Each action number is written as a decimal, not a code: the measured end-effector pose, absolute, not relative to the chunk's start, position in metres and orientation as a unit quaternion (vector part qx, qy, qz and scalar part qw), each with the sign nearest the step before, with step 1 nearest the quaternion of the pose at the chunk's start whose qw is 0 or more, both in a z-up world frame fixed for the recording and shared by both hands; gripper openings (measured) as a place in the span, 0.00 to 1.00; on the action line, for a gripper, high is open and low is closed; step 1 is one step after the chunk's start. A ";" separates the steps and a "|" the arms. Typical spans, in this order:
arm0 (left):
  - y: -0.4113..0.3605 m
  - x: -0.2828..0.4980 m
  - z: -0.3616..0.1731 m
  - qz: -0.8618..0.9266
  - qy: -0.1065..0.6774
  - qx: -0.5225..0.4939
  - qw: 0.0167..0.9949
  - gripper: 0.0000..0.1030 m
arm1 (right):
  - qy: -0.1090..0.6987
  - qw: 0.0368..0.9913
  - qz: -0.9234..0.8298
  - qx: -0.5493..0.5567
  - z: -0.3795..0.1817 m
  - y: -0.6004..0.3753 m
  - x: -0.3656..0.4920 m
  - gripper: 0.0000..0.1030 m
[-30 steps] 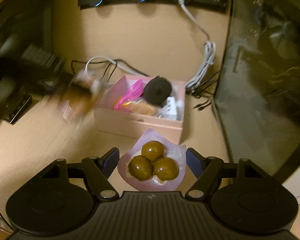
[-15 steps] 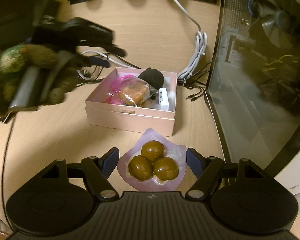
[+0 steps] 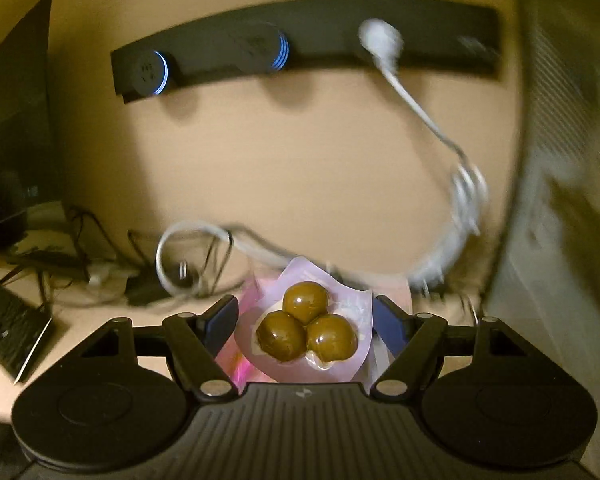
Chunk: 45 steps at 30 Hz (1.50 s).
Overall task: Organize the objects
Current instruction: 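Release the bread bun into the box with the left gripper while the right drops the candies in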
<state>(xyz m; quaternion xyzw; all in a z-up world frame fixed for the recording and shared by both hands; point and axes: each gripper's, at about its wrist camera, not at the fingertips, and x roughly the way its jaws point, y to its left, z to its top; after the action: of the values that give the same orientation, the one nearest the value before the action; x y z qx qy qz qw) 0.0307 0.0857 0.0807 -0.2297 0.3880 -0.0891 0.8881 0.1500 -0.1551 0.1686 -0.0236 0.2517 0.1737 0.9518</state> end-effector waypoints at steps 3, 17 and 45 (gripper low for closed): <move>0.100 0.026 0.078 -0.071 0.392 -0.232 0.887 0.48 | 0.263 0.947 0.181 -0.037 0.164 -0.134 0.177 0.83; 0.085 0.073 0.086 -0.114 0.365 -0.226 0.896 0.48 | 0.305 0.945 0.101 -0.060 0.115 -0.213 0.097 0.83; 0.108 0.159 0.062 -0.007 0.396 -0.116 0.911 0.87 | 0.357 0.929 0.033 -0.097 0.063 -0.149 0.133 0.80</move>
<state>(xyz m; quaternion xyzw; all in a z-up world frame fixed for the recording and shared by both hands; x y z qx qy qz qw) 0.1589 0.1080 0.0624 -0.1158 0.3961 -0.0066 0.9109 0.1328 -0.1488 0.0628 -0.0971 0.3567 0.0329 0.9286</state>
